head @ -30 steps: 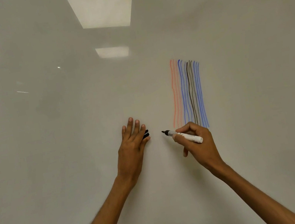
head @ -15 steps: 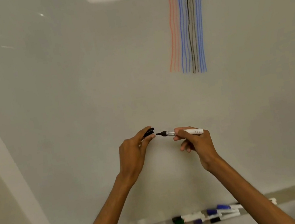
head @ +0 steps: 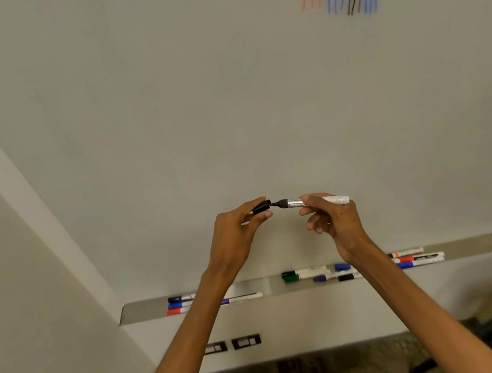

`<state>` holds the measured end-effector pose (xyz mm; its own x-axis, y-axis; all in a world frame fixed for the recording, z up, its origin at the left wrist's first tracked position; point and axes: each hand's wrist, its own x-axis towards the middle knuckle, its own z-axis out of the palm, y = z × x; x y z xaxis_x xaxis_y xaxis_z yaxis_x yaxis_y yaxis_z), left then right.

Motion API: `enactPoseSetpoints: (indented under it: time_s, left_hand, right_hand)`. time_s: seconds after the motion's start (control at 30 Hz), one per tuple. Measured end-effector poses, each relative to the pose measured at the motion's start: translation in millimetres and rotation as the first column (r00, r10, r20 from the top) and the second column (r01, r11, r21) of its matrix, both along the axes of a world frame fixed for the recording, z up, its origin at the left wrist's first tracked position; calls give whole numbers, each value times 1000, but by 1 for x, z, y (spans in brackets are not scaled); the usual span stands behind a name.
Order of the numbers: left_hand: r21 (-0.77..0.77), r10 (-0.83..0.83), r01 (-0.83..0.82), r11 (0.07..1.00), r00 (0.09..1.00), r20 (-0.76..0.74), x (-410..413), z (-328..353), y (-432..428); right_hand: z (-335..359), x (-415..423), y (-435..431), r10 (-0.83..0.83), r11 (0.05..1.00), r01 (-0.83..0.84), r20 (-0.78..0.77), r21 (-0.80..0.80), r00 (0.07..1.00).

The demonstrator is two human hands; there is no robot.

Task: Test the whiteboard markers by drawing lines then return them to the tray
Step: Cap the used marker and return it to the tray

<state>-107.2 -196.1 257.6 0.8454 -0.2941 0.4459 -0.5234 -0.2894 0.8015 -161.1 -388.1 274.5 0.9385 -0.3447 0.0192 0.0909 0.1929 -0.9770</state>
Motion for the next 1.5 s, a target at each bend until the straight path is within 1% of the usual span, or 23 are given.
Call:
enactPoseSetpoints:
  time_s: [0.13,0.23,0.43,0.53,0.67,0.83,0.97,1.07,1.23,1.3,1.33,1.37,1.4,1.43,1.5]
  left_hand:
    - [72,13,-13,997,1000,-7,-5,-10,5]
    - [179,-51,46,983,999,19,-7,-19,8]
    - [314,-125,144,938,989,-78,-22,-41,18]
    - [310,-142,166,936,985,-98,-30,-55,23]
    - [298,-68,107,948,988,-140,-39,-74,37]
    - [286,-12,59,956,987,-162,-56,-87,58]
    - [313,58,0,950,983,-175,-79,-103,85]
    - [346,127,-51,937,972,-200,-98,-118,114]
    - [309,262,-170,936,921,-287,-130,-144,163]
    - [311,343,-242,919,879,-331,-145,-155,183]
    - [326,378,-267,907,858,-348,-153,-160,193]
    - [348,409,-286,893,838,-362,-162,-165,202]
    - [370,438,-302,879,818,-373,-171,-171,210]
    - [392,472,-323,862,793,-385,-180,-176,216]
    - [446,559,-377,811,725,-403,-197,-188,228]
  right_hand:
    - [-11,-2,2,31,999,-32,-25,-41,999]
    - [-18,-4,7,60,996,-65,-64,-64,996]
    - [-36,-10,15,117,990,-128,-158,-66,980]
    - [-49,-16,27,131,991,-129,-187,20,974]
    - [-62,-21,43,150,986,-127,-220,112,964]
    - [-78,-21,67,185,980,-160,-256,116,949]
    - [-92,-26,87,286,958,-272,-278,86,917]
    - [-107,-32,107,405,910,-410,-348,62,845]
    - [-139,-37,143,541,804,-593,-469,45,698]
    - [-150,-36,156,552,783,-621,-485,23,678]
    - [-155,-35,162,558,764,-645,-487,-12,671]
    - [-161,-34,169,575,728,-683,-488,-60,656]
    - [-168,-32,176,605,670,-734,-490,-112,628]
    - [-176,-31,183,640,592,-788,-495,-169,587]
    - [-194,-29,200,712,384,-873,-506,-299,487]
